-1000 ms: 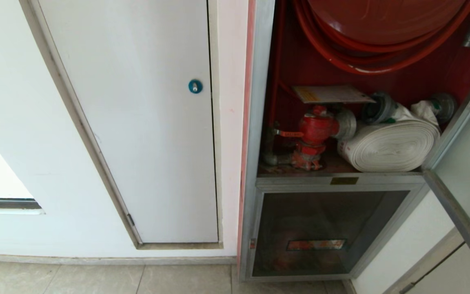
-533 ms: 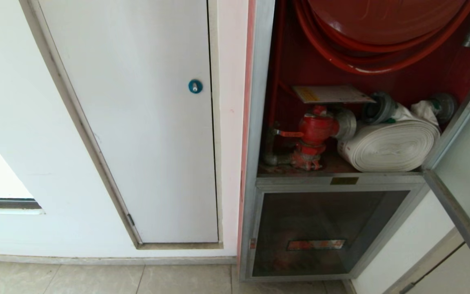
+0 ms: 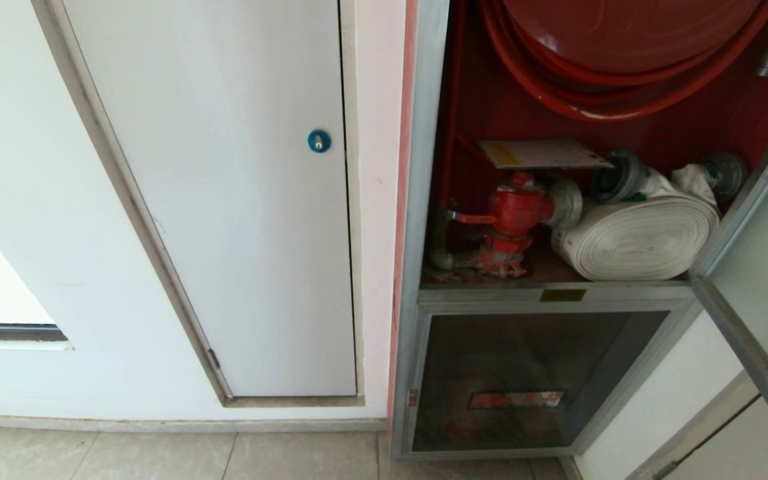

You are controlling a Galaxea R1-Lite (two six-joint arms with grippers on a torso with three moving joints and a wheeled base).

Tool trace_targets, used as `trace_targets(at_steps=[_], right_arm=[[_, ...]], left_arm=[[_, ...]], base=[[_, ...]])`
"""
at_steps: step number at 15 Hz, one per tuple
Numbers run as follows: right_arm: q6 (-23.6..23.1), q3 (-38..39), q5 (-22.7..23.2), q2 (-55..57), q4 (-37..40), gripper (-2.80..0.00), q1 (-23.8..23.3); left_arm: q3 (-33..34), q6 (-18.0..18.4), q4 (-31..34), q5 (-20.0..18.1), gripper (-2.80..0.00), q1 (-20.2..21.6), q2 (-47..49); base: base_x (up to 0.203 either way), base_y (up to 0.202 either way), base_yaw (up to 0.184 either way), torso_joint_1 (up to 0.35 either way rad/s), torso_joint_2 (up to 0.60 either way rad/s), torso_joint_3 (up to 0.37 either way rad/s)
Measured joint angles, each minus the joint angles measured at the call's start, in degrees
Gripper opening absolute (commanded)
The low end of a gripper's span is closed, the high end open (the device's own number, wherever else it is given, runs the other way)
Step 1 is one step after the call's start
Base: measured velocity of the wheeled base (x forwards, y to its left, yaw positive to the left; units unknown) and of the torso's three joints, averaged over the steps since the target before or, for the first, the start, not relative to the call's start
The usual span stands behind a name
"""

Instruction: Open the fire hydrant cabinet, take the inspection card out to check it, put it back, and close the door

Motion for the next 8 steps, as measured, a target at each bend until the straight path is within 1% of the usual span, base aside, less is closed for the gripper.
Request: trace_targets(at_steps=[8], right_arm=[[0.0, -0.3, 0.3, -0.4, 2.3, -2.80, -0.3]], left_arm=[[0.0, 0.0, 0.0, 0.0, -2.80, 0.0, 0.0]], base=[[0.000, 0.000, 0.000, 0.000, 0.00, 0.000]])
